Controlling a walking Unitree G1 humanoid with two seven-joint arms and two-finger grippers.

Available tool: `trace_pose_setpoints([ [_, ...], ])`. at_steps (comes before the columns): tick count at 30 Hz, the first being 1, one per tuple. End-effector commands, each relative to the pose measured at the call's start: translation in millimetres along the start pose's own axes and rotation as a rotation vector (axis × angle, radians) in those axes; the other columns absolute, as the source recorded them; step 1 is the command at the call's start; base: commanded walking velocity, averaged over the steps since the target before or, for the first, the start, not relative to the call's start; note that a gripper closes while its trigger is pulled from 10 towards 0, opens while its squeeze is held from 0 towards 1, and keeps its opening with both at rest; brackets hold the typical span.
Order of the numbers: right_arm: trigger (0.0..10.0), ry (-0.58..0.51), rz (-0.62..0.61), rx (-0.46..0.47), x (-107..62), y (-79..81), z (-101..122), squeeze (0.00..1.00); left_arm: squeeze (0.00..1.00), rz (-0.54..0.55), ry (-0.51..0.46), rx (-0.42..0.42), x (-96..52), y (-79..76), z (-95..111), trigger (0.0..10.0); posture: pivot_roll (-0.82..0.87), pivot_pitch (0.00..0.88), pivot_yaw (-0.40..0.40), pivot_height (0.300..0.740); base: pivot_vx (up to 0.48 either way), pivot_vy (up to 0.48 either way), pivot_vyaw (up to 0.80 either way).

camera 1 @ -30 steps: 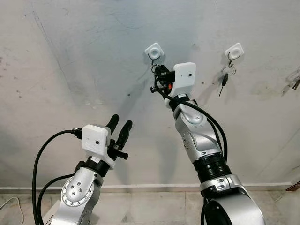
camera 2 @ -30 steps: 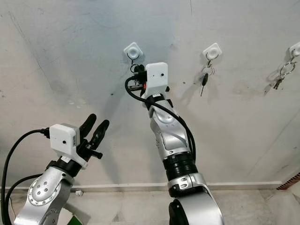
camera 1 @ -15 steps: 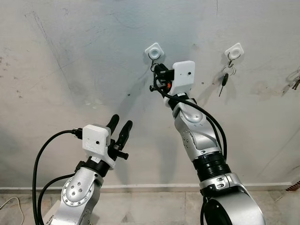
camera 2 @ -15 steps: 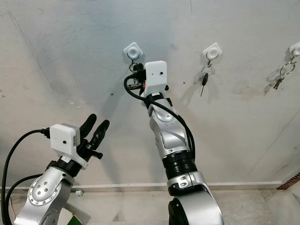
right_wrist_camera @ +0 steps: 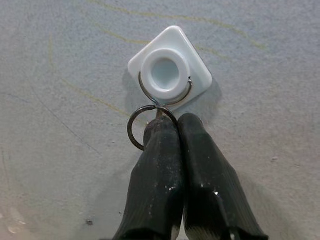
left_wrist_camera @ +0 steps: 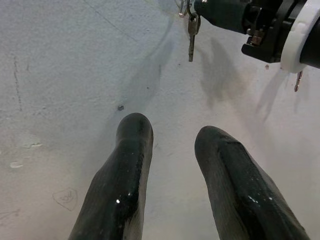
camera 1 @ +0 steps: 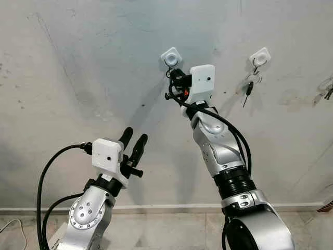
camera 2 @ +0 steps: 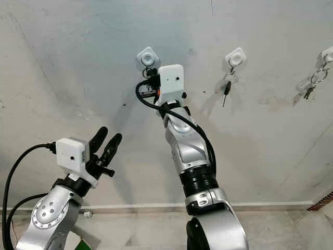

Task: Hang keys on a hook

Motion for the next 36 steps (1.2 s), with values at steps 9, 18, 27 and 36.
trace_pose_setpoints([
  [9,10.0,0.034,0.003,-0.025,5.0,3.1,-1.1,0.0,0.0,-0.006,0.007,0.004,-0.2,-0.6,-0.9,10.0,0.06,0.0,0.039,0.74,0.0,0.0,0.0],
  [18,10.0,0.029,0.002,-0.027,5.4,3.4,0.2,0.0,0.0,-0.006,0.005,0.004,0.0,-1.0,-1.0,10.0,0.06,0.0,0.039,0.74,0.0,0.0,0.0],
  [27,10.0,0.011,0.007,-0.014,1.6,2.7,2.1,0.0,0.0,-0.006,0.007,0.006,0.3,-0.6,-1.4,10.0,0.06,0.0,0.038,0.74,0.0,0.0,0.0],
  [36,10.0,-0.006,0.005,-0.006,0.8,1.7,5.5,0.0,0.0,-0.01,0.006,0.007,0.8,-0.5,-1.3,10.0,0.06,0.0,0.042,0.74,0.0,0.0,0.0],
])
Point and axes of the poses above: a point about 5 cm out from each wrist's last joint towards the gripper, its own x axis pointing out of the wrist towards the gripper, its own z axis along the axis of the wrist's last joint, y = z × x, the point moved 4 cm from there along x, pointing out of the wrist towards the gripper, and after that the axes turned 11 degrees about x, right-handed, at the moved point
